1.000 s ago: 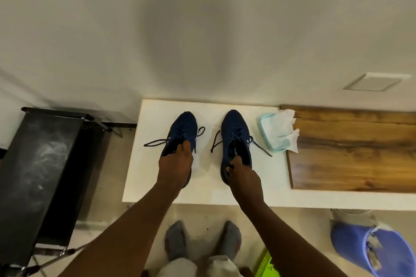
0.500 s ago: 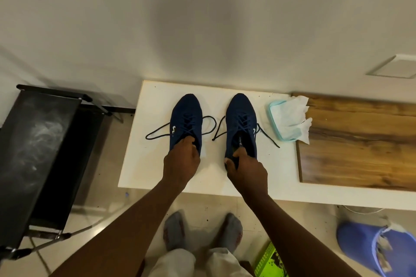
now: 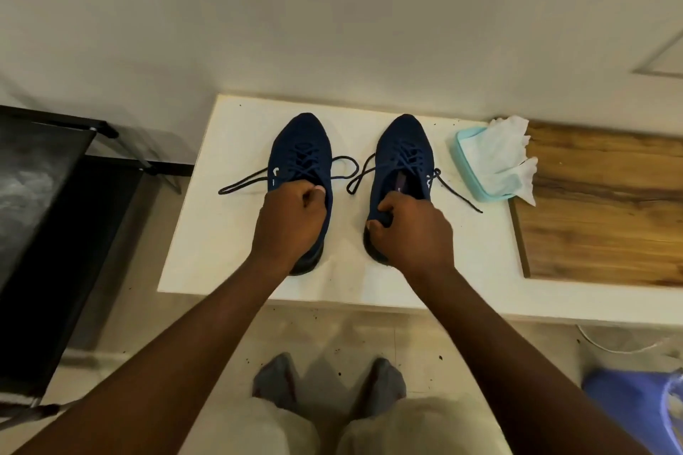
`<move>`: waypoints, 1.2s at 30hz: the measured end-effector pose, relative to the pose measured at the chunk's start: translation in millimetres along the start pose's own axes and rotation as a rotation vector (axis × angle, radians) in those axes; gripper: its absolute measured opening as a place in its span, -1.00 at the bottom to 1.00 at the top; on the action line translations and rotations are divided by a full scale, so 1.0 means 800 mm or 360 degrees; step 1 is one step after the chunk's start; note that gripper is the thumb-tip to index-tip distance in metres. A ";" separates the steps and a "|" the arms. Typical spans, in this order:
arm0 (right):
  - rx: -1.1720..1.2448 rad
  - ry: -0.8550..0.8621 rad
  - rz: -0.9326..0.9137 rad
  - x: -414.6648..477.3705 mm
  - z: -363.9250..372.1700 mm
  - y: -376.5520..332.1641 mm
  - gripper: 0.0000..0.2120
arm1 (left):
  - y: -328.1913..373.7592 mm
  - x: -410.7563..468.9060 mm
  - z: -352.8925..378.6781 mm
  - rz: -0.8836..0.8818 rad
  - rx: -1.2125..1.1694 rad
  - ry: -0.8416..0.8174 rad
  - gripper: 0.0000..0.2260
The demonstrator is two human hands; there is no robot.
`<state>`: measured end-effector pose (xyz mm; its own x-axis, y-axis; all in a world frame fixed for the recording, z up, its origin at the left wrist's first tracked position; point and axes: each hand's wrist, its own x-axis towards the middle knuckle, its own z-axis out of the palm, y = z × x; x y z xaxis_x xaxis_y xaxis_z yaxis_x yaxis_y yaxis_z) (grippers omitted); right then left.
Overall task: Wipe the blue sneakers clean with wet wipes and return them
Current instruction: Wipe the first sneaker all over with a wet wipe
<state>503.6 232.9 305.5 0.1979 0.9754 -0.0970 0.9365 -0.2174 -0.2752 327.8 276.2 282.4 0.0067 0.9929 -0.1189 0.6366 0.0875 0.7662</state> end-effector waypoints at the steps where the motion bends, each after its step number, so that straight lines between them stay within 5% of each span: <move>1: -0.0017 0.0010 -0.0017 -0.002 0.001 0.001 -0.80 | -0.003 -0.002 -0.001 0.0036 0.0009 0.0017 -0.65; 11: 0.0019 0.0050 -0.0095 -0.059 -0.008 -0.002 -0.68 | 0.015 -0.075 -0.019 0.0424 0.0248 0.0136 -0.80; 16: 0.0358 0.0186 -0.0024 -0.107 -0.033 -0.012 -0.50 | 0.034 -0.124 -0.049 0.0457 0.0313 0.0040 -0.80; 23: 0.0533 0.0240 0.0036 -0.170 -0.084 -0.012 -0.50 | 0.075 -0.178 -0.087 0.0432 0.0350 -0.0104 -0.82; 36: 0.1012 0.0423 0.0185 -0.141 -0.081 0.016 -0.82 | 0.100 -0.175 -0.037 0.0094 -0.0562 -0.0304 -0.90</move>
<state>511.7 122.8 375.0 0.4265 0.9028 0.0555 0.5701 -0.2207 -0.7914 355.1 146.6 379.3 0.1995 0.9671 -0.1581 0.3273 0.0863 0.9410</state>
